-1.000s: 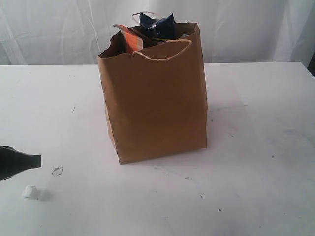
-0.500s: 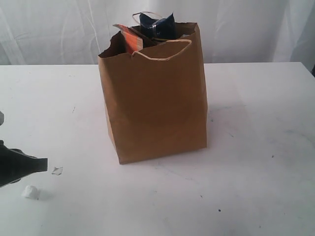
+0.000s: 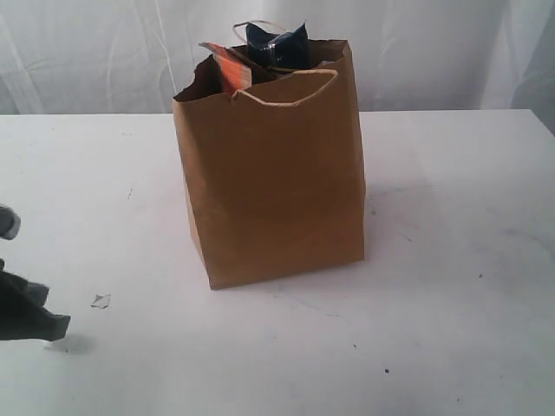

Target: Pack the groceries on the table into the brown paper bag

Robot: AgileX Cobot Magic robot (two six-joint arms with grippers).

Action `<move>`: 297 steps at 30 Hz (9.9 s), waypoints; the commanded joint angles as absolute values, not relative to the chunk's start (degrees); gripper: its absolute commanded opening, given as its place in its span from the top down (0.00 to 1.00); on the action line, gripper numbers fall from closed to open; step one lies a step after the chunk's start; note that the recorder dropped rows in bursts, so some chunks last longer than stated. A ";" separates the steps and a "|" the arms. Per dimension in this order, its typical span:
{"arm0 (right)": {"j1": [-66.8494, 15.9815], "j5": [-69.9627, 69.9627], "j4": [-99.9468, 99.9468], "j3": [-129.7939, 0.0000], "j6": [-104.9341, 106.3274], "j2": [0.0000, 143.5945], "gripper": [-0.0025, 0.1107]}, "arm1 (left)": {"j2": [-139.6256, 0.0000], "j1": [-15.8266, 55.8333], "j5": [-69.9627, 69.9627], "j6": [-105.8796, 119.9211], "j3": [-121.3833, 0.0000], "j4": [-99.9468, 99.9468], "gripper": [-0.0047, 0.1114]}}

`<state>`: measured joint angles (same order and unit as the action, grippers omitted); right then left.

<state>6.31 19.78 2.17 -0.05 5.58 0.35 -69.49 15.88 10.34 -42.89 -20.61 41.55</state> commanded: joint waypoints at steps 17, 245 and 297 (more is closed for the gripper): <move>6.74 19.67 -3.74 0.00 5.57 0.00 0.98 | -69.53 16.10 -17.17 -5.71 -31.76 0.00 0.78; 6.74 19.20 -0.38 0.00 5.57 0.00 0.98 | -74.07 26.38 5.13 -29.35 -54.39 32.75 0.96; 6.74 19.20 -0.38 0.00 5.57 0.00 0.98 | -18.66 2.40 -6.19 13.74 -20.69 -6.79 0.96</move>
